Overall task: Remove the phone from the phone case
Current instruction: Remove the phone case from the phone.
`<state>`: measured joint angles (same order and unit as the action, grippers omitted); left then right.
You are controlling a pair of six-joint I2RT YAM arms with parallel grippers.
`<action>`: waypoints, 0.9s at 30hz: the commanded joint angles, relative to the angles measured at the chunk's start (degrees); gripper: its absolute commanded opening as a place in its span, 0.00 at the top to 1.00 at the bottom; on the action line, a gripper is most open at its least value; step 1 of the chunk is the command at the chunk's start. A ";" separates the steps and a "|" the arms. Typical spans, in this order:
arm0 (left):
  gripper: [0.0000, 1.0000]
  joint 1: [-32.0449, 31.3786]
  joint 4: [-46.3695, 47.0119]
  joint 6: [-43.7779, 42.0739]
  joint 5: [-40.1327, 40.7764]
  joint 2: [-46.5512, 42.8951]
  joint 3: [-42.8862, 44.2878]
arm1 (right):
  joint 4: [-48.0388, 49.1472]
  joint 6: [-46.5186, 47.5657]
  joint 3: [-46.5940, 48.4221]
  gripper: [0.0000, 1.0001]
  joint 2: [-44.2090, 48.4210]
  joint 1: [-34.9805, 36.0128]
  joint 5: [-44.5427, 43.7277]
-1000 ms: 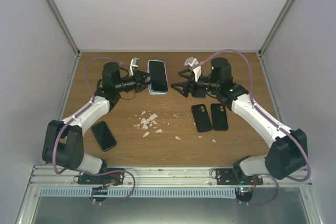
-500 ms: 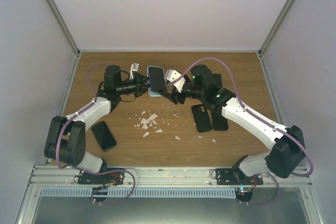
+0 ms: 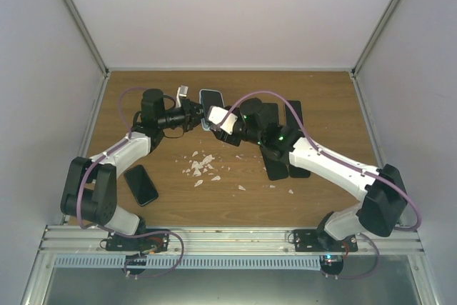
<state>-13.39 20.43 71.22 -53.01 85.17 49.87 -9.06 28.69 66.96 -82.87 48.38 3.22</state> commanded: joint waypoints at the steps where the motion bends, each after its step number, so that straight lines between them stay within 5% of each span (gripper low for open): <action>1: 1.00 0.22 5.22 -0.52 -1.60 -0.07 -0.05 | 2.01 0.54 2.60 0.44 -0.31 0.22 -3.54; 14: 1.00 0.15 5.59 0.41 -2.21 -0.03 -0.60 | 15.47 10.50 -3.61 0.62 -1.70 2.41 -19.25; 27: 1.00 -0.40 6.34 0.61 -2.32 0.00 -1.44 | 27.06 19.39 -9.30 0.67 -3.27 3.78 -24.93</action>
<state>-12.97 21.69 72.53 -51.13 86.11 49.39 10.55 44.86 59.13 -84.99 52.47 -15.33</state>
